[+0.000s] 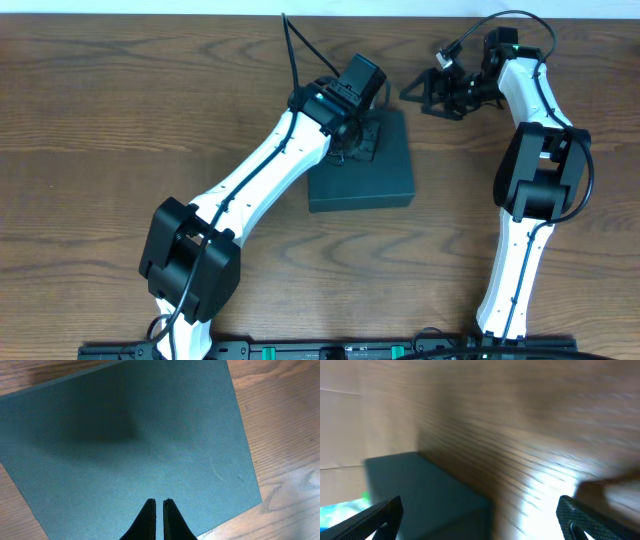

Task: Pack container
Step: 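Move the left gripper over the closed lid, then press the lid down with the left gripper and raise the right arm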

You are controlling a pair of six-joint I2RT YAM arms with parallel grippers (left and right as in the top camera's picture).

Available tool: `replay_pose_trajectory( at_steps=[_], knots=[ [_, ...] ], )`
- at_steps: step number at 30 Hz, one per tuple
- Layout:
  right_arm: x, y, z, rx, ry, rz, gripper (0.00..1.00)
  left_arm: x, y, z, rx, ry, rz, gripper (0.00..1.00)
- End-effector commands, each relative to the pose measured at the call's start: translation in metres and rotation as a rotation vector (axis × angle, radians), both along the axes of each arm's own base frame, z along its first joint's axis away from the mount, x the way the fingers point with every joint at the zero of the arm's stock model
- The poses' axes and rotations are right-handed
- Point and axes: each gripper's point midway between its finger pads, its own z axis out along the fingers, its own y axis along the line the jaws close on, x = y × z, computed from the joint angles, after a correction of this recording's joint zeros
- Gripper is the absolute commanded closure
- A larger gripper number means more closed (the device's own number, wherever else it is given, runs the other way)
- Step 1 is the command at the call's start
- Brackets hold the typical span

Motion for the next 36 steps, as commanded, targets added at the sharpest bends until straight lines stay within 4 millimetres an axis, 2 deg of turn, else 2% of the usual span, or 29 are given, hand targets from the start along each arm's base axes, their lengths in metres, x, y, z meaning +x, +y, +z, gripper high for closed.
replay_pose_trajectory(
  at_steps=[1,4,8,13,17,21,24,27,30,31,33,34,36],
  knots=[
    [0.008,-0.011,0.032,-0.118,-0.113,0.025,0.01,0.007,0.007,-0.004,0.031,-0.005,0.042,0.94],
    [0.013,-0.015,0.058,-0.181,-0.180,0.019,0.01,0.006,0.008,-0.015,0.051,0.020,0.041,0.94],
    [0.016,-0.024,0.098,-0.350,-0.268,0.004,0.01,0.008,0.012,-0.031,0.092,0.033,0.051,0.94],
    [0.001,-0.037,0.147,-0.599,-0.333,-0.030,0.01,0.006,0.016,-0.058,0.142,0.083,0.063,0.94],
    [-0.014,-0.041,0.175,-0.685,-0.339,-0.078,0.01,0.003,0.019,-0.076,0.174,0.122,0.073,0.94],
    [-0.024,-0.039,0.194,-0.692,-0.358,-0.090,0.01,0.001,0.022,-0.091,0.200,0.147,0.073,0.94],
    [-0.028,-0.040,0.200,-0.692,-0.361,-0.099,0.01,-0.002,0.025,-0.099,0.220,0.166,0.077,0.94],
    [-0.030,-0.040,0.202,-0.692,-0.359,-0.098,0.01,-0.006,0.027,-0.097,0.228,0.179,0.076,0.94],
    [-0.031,-0.040,0.201,-0.692,-0.355,-0.097,0.01,-0.010,0.029,-0.086,0.224,0.180,0.074,0.94],
    [-0.031,-0.039,0.201,-0.689,-0.355,-0.096,0.01,-0.010,0.030,-0.083,0.222,0.177,0.074,0.90],
    [-0.031,-0.039,0.201,-0.688,-0.355,-0.096,0.01,-0.010,0.029,-0.073,0.209,0.162,0.075,0.75],
    [-0.031,-0.039,0.201,-0.688,-0.355,-0.096,0.01,-0.008,0.029,-0.066,0.199,0.150,0.077,0.62],
    [-0.031,-0.039,0.201,-0.689,-0.354,-0.096,0.01,-0.004,0.029,-0.052,0.172,0.117,0.083,0.26]
  ],
)
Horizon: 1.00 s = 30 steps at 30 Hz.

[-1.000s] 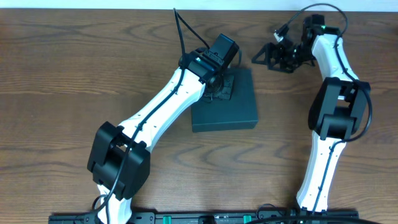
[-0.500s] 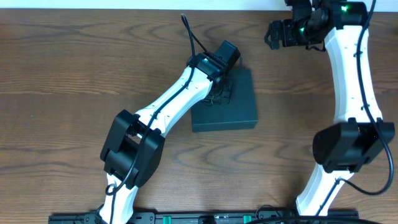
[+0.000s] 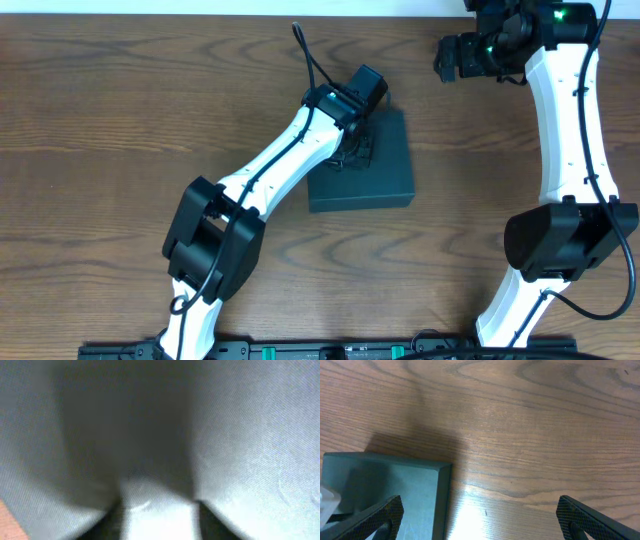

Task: Pack container

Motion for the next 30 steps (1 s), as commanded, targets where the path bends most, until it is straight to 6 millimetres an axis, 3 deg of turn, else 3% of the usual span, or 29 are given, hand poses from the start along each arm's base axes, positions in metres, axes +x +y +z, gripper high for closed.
replay_pose_trajectory(
  at_steps=[1,2,6,13,16,22,30],
  knots=[
    [-0.002,-0.002,0.014,-0.001,-0.030,-0.019,0.01,0.002,0.016,0.005,0.027,-0.014,0.030,0.15],
    [-0.002,-0.002,0.014,-0.001,-0.030,-0.019,0.01,0.005,0.017,0.012,0.015,-0.031,0.035,0.01],
    [-0.002,-0.002,0.014,-0.001,-0.031,-0.018,0.01,0.021,0.035,0.047,-0.012,-0.121,0.069,0.01],
    [-0.002,-0.002,0.014,-0.001,-0.031,-0.018,0.01,0.055,0.117,0.122,0.043,-0.353,0.265,0.01],
    [-0.002,-0.002,0.014,-0.001,-0.031,-0.018,0.01,0.061,0.144,0.144,0.034,-0.404,0.329,0.02],
    [-0.002,-0.002,0.014,-0.001,-0.031,-0.018,0.01,0.066,0.173,0.157,0.032,-0.429,0.397,0.01],
    [-0.002,-0.002,0.014,-0.002,-0.030,-0.019,0.01,0.066,0.177,0.157,0.035,-0.426,0.404,0.01]
  ],
)
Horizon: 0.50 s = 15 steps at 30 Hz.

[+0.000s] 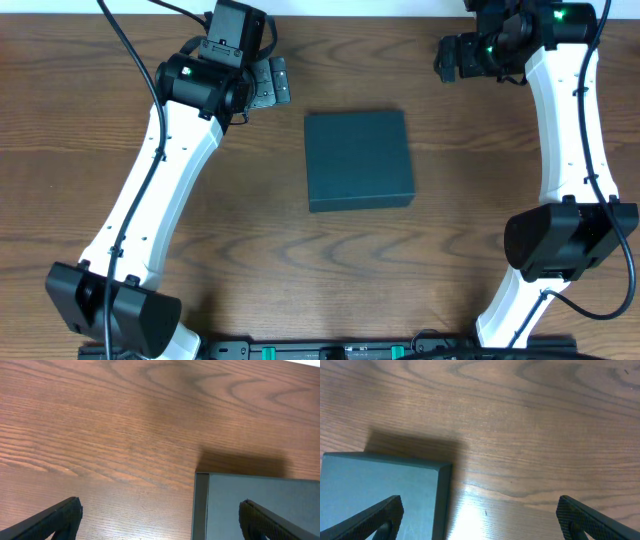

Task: Pack container

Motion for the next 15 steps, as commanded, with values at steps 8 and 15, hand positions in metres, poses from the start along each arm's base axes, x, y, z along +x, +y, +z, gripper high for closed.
replay_pose_trajectory(
  at_steps=[8,15],
  knots=[
    [-0.002,-0.004,0.014,-0.003,-0.030,-0.022,0.01,0.001,0.004,-0.001,0.018,0.001,0.008,0.01],
    [-0.029,0.008,0.085,0.003,-0.189,0.004,0.01,0.001,0.004,-0.001,0.018,0.001,0.008,0.01]
  ],
)
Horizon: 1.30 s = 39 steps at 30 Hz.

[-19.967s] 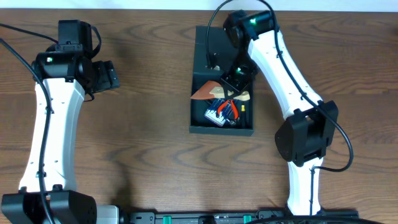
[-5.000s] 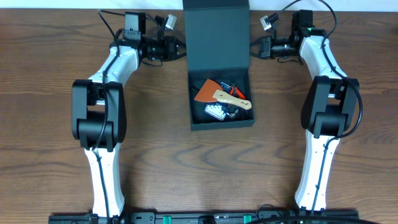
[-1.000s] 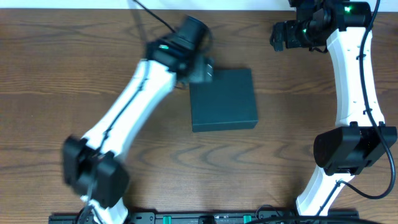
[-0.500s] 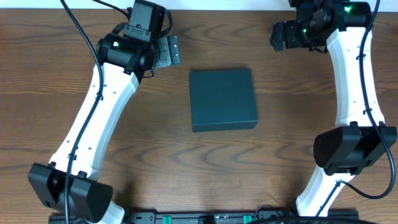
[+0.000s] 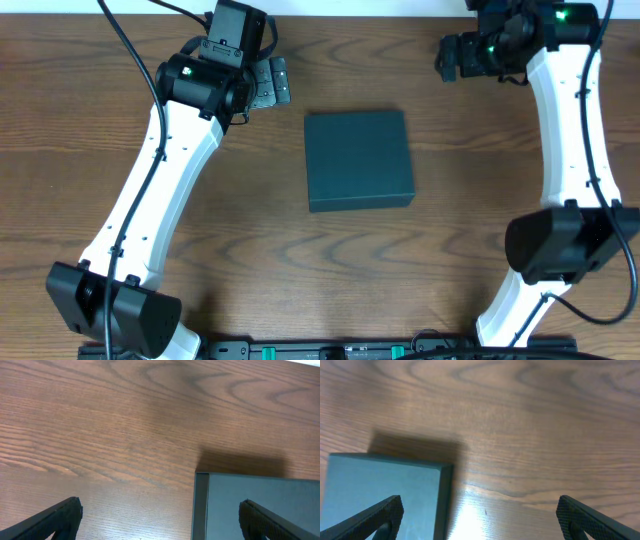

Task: Pack container

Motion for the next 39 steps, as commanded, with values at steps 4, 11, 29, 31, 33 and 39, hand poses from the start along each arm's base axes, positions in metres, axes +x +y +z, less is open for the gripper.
replay_pose_trajectory(
  at_steps=[4,11,29,31,33,39],
  knots=[
    [-0.059,0.024,0.128,0.016,-0.299,0.045,0.01,0.001,0.004,-0.001,0.018,0.001,0.008,0.01],
    [-0.142,0.041,0.220,0.048,-0.553,0.113,0.01,0.001,0.004,-0.001,0.018,0.001,0.008,0.01],
    [-0.244,0.024,0.279,-0.152,-1.183,0.212,0.01,0.001,0.004,-0.001,0.018,0.001,0.008,0.02],
    [-0.245,0.025,0.256,-0.148,-1.214,0.210,0.01,0.001,0.004,-0.001,0.018,0.001,0.008,0.01],
    [-0.246,0.025,0.233,-0.145,-1.225,0.207,0.01,0.001,0.004,-0.001,0.018,0.001,0.008,0.02],
    [-0.243,0.025,0.162,-0.099,-1.231,0.184,0.01,0.001,0.004,-0.001,0.018,0.001,0.008,0.01]
  ],
)
